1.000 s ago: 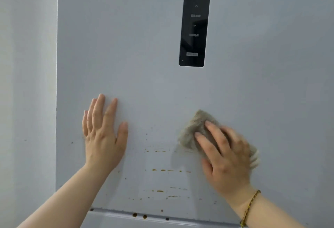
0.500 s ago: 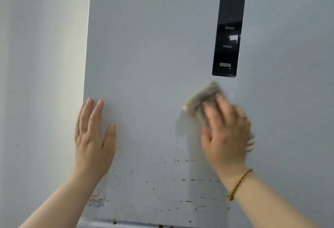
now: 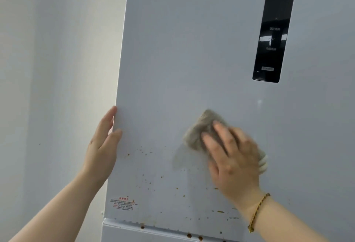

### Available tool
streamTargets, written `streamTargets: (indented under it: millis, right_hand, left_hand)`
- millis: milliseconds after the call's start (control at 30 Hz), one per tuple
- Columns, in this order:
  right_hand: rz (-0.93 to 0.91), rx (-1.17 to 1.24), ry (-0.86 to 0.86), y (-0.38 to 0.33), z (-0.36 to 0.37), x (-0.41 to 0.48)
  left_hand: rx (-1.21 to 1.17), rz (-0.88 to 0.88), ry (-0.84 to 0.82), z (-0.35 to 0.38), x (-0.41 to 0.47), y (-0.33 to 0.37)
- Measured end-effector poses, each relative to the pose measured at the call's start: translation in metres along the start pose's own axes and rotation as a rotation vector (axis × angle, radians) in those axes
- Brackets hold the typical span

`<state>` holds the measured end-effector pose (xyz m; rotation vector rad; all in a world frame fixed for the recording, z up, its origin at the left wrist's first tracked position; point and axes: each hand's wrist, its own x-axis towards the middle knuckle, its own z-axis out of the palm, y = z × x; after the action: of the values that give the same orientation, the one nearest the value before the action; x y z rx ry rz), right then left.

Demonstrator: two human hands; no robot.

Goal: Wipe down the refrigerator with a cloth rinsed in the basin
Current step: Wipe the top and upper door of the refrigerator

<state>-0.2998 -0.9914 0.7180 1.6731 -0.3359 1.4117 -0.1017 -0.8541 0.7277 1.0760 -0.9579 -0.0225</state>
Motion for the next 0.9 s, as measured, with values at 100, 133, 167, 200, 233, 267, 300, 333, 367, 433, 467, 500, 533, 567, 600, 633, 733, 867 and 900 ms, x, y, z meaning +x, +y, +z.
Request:
streamTargets:
  millis: [100, 133, 167, 200, 233, 267, 300, 333, 367, 433, 467, 500, 533, 567, 600, 633, 733, 867, 900]
  right_hand:
    - [-0.401, 0.055, -0.118, -0.017, -0.002, -0.026]
    - [-0.452, 0.074, -0.131, -0.016, -0.001, -0.024]
    - [-0.455, 0.086, -0.117, -0.015, 0.001, -0.016]
    - [-0.416, 0.088, -0.088, -0.015, 0.005, -0.005]
    - [-0.332, 0.085, -0.050, -0.018, 0.009, 0.008]
    - [-0.215, 0.081, -0.015, -0.022, 0.013, 0.020]
    - [-0.096, 0.078, 0.013, -0.030, 0.017, 0.029]
    - [-0.004, 0.073, 0.032, -0.041, 0.020, 0.034]
    - [0.041, 0.072, 0.038, -0.054, 0.023, 0.034]
    - [-0.030, 0.101, 0.000, -0.079, 0.026, 0.019]
    - [-0.137, 0.128, -0.037, -0.090, 0.025, 0.008]
    - [-0.262, 0.151, -0.074, -0.097, 0.023, -0.003]
    - [-0.370, 0.162, -0.107, -0.101, 0.022, -0.010]
    - [-0.437, 0.164, -0.123, -0.101, 0.021, -0.012]
    - [-0.451, 0.170, -0.120, -0.101, 0.022, -0.007]
    - [-0.411, 0.178, -0.103, -0.100, 0.024, 0.001]
    - [-0.106, 0.161, -0.063, -0.106, 0.031, 0.031]
    - [-0.112, 0.126, -0.184, -0.136, 0.030, 0.009]
    - [-0.209, 0.137, -0.217, -0.142, 0.028, -0.007]
  left_hand:
    - [-0.155, -0.041, -0.044, -0.009, 0.007, 0.000]
    - [-0.190, -0.049, -0.054, -0.012, 0.010, 0.000]
    - [-0.217, -0.056, -0.060, -0.015, 0.011, 0.000]
    - [-0.235, -0.065, -0.066, -0.016, 0.013, 0.000]
    - [-0.246, -0.077, -0.067, -0.018, 0.014, -0.001]
    - [-0.254, -0.086, -0.069, -0.020, 0.015, -0.001]
    - [-0.260, -0.093, -0.070, -0.021, 0.016, -0.001]
    - [-0.261, -0.098, -0.071, -0.022, 0.017, -0.002]
    - [-0.264, -0.100, -0.078, -0.023, 0.018, -0.002]
    - [-0.272, -0.111, -0.088, -0.025, 0.019, -0.001]
    - [-0.275, -0.119, -0.086, -0.026, 0.020, 0.000]
    - [-0.270, -0.124, -0.086, -0.026, 0.021, 0.001]
    - [-0.263, -0.125, -0.091, -0.027, 0.021, 0.002]
    - [-0.252, -0.123, -0.097, -0.027, 0.021, 0.004]
    - [-0.246, -0.118, -0.101, -0.027, 0.021, 0.004]
    - [-0.243, -0.118, -0.106, -0.028, 0.021, 0.003]
    - [-0.248, -0.121, -0.110, -0.027, 0.020, 0.002]
    - [-0.248, -0.113, -0.103, -0.022, 0.016, 0.002]
    - [-0.236, -0.108, -0.100, -0.021, 0.015, 0.001]
